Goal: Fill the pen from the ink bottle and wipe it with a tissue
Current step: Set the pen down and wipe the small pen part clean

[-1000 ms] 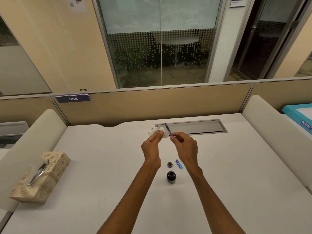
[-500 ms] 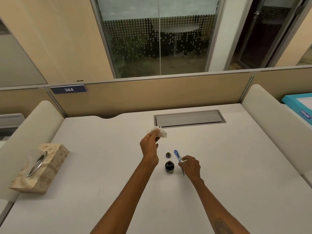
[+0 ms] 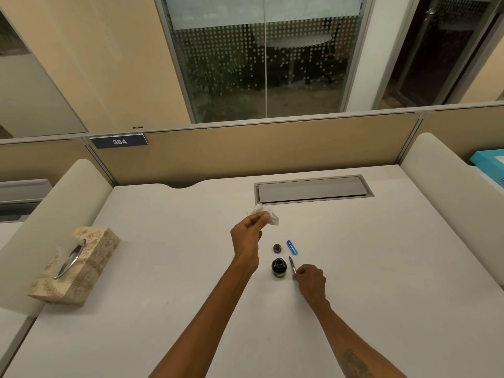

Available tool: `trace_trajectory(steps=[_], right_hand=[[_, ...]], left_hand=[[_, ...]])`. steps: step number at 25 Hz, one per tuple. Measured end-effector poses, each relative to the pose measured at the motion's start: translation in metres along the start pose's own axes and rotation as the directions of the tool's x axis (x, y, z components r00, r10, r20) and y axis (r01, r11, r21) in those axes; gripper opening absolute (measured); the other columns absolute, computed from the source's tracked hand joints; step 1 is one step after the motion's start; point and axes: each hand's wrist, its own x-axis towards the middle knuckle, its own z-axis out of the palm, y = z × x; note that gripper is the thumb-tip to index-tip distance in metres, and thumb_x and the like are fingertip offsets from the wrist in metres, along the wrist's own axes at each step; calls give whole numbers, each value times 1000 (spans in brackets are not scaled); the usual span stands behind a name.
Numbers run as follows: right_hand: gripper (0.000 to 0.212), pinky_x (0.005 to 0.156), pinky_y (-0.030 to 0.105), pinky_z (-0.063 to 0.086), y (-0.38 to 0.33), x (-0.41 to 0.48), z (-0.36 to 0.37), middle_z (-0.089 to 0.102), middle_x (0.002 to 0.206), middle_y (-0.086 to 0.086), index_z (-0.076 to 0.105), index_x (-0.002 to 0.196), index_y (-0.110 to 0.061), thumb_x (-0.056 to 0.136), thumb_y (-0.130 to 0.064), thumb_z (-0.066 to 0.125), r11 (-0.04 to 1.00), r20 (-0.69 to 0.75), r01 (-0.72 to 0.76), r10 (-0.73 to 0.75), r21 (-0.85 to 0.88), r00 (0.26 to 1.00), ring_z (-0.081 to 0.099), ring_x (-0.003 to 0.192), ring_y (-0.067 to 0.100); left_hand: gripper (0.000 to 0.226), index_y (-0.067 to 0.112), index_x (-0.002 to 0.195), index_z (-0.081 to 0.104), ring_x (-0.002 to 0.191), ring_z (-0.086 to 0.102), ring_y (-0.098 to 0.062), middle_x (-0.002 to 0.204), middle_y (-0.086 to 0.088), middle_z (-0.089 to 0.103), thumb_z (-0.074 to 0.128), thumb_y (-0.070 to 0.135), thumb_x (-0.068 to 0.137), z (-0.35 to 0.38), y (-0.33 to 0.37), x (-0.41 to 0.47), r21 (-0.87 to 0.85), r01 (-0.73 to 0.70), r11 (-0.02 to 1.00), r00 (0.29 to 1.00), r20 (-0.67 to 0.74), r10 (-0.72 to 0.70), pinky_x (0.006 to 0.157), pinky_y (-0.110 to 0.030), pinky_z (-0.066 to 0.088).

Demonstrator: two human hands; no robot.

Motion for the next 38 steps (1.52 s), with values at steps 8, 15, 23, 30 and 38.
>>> trace_trajectory(steps=[8,15,23,30,38], right_hand=[[21,80,30,44,-21,-3,-19,71,105,8,69,105,-12,92,-28,64,985,-238,37,4,168,971,64,97,24],[27,81,29,60,-123,-40,-92,76,97,9,74,101,-19,98,-37,53,504,54,134,-341,853,939,73,85,17],[35,95,30,55,-145,-49,-113,73,111,12,71,111,-8,79,-22,71,237,153,-37,-492,971,857,68,105,24],[35,90,34,56,-150,-48,-118,73,107,14,63,111,-6,78,-17,71,187,207,-133,-458,973,865,70,97,25],[18,92,29,57,-151,-46,-129,74,106,9,68,108,-10,91,-5,62,314,138,7,-435,949,890,70,99,22]], left_hand=[[26,10,113,73,111,61,-21,119,-4,70,73,8,87,3,3,-4,-15,-22,1000,999,33,23,86,-23,50],[27,11,112,76,110,65,-13,114,2,74,75,8,86,11,13,-7,-21,-113,993,989,94,115,96,-27,47],[26,17,111,76,109,64,-2,109,11,75,74,11,86,14,28,-15,-55,-172,984,974,140,178,100,-24,43],[28,11,122,71,110,62,-3,114,11,71,57,15,98,12,29,-23,14,-229,973,959,171,224,107,-34,42],[29,10,117,74,119,65,-13,121,4,73,64,0,92,6,27,-19,20,-337,941,928,175,329,105,-30,50]])
